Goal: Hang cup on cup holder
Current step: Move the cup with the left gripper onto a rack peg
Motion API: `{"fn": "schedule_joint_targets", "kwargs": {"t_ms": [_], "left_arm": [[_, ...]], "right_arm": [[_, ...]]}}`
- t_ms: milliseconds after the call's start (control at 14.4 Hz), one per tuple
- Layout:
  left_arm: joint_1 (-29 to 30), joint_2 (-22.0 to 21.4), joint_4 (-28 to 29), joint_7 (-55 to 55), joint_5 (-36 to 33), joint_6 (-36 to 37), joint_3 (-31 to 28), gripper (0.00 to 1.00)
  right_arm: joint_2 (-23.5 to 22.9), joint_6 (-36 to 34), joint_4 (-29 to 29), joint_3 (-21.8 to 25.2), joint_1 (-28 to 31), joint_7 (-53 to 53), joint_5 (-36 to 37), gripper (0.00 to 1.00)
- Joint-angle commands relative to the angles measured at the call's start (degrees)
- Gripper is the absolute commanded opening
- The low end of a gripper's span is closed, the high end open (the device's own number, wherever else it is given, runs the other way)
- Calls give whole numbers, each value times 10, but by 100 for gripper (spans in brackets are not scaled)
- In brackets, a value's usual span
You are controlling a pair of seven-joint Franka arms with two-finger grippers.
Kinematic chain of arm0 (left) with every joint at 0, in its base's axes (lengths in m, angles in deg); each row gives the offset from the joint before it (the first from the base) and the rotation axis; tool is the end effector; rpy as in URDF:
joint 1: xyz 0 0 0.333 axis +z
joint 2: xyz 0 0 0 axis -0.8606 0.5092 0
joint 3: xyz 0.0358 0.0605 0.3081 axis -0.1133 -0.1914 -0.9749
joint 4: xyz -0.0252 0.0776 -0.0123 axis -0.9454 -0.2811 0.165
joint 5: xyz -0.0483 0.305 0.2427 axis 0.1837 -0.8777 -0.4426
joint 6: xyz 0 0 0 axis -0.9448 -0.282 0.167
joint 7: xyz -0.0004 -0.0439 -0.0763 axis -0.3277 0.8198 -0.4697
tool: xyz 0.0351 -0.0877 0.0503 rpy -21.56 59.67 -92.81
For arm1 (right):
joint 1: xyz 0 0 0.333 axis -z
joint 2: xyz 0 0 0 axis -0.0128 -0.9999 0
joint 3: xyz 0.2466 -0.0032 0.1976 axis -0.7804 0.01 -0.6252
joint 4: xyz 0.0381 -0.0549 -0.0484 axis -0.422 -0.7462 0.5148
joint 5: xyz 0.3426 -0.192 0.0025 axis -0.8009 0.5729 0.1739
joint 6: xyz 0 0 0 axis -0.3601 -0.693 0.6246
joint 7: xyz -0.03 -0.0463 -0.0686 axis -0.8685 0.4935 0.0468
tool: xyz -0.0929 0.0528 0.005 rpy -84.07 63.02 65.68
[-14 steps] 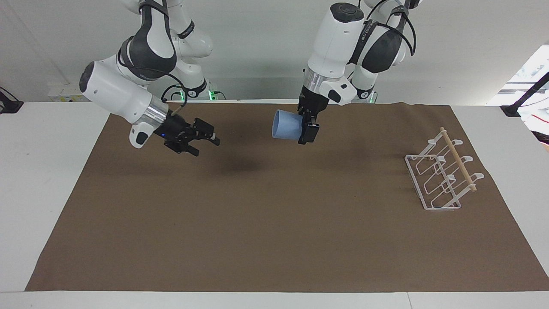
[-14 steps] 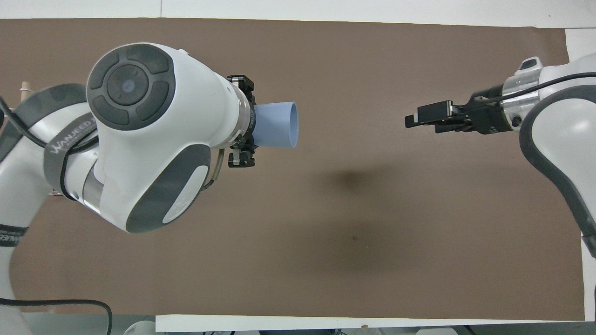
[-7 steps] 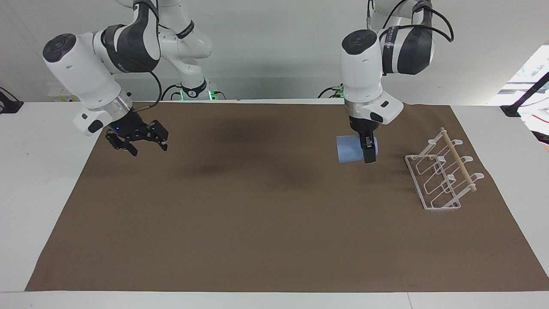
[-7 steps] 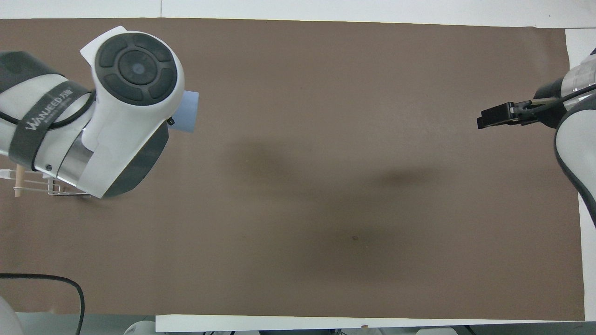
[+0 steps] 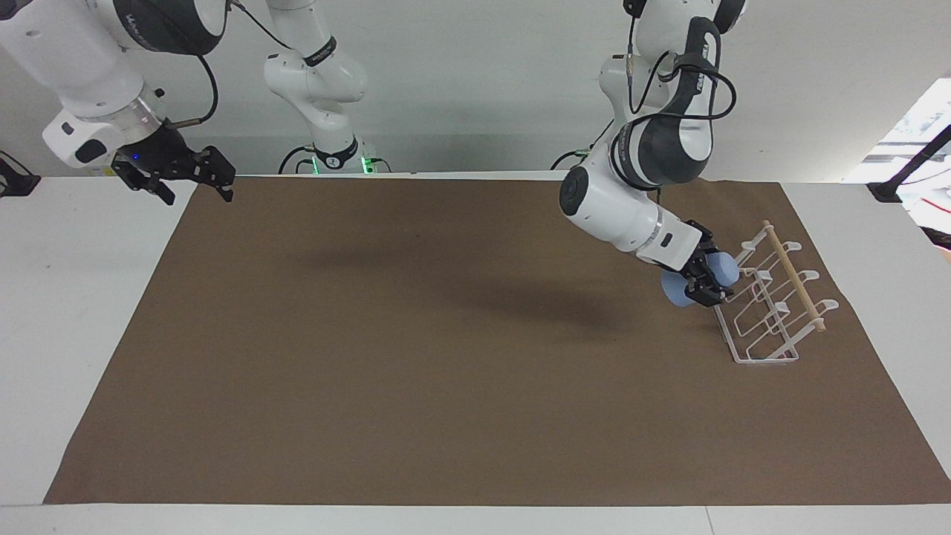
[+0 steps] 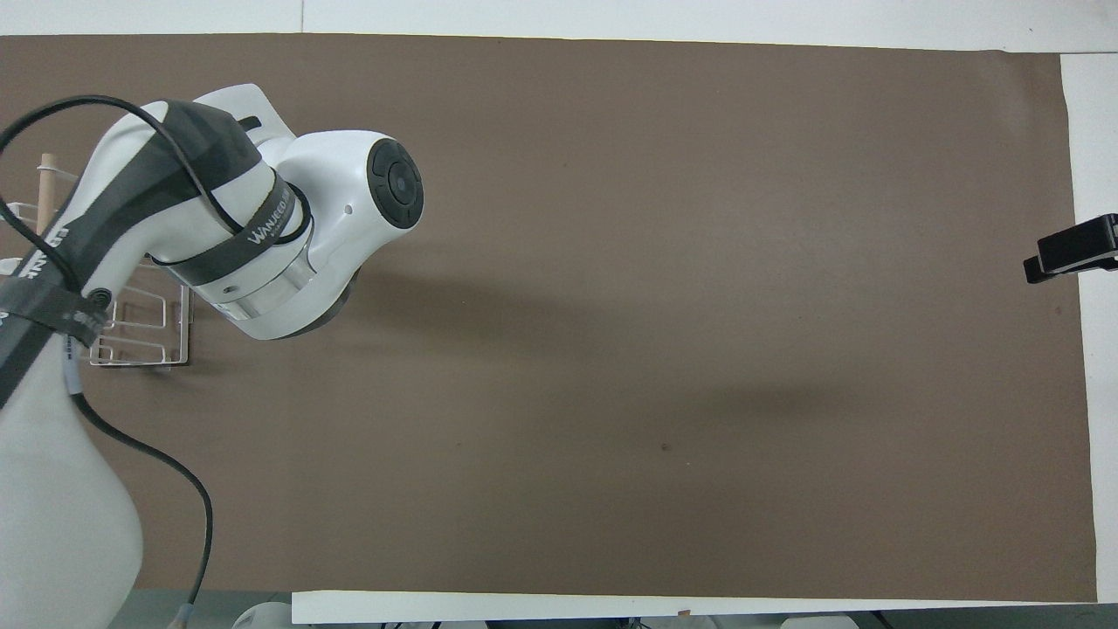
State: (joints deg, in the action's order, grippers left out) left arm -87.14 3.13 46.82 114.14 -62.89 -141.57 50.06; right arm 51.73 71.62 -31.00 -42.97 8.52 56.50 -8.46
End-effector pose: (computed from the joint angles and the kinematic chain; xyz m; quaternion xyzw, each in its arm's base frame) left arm 0.5653 -0.2078 0.4268 -0.6793 -0.4794 -0.4160 0.3684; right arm 0.5305 -0.0690 0.6199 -0.9974 -0.0135 0.0687 0.0154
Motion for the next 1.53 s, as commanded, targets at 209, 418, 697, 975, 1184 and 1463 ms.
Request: {"fn": "schedule_joint_targets", "kwargs": {"t_ms": [209, 418, 697, 975, 1184, 1463], "left_arm": [[30, 25, 42, 28, -142, 52, 1, 0], [45, 41, 43, 63, -170, 52, 1, 0], [60, 56, 40, 74, -214, 52, 1, 0], [74, 57, 41, 75, -222, 45, 2, 0], [81, 58, 41, 75, -235, 34, 2, 0], [92, 62, 43, 80, -236, 16, 3, 0]], "right_arm": [[37, -1, -37, 62, -59, 15, 13, 100], [39, -4, -40, 68, -65, 15, 13, 100], [27, -7, -43, 68, -62, 15, 11, 100], [27, -7, -43, 67, -64, 14, 11, 100], [27, -7, -43, 67, -69, 13, 10, 100], [27, -7, -43, 67, -65, 13, 9, 100]]}}
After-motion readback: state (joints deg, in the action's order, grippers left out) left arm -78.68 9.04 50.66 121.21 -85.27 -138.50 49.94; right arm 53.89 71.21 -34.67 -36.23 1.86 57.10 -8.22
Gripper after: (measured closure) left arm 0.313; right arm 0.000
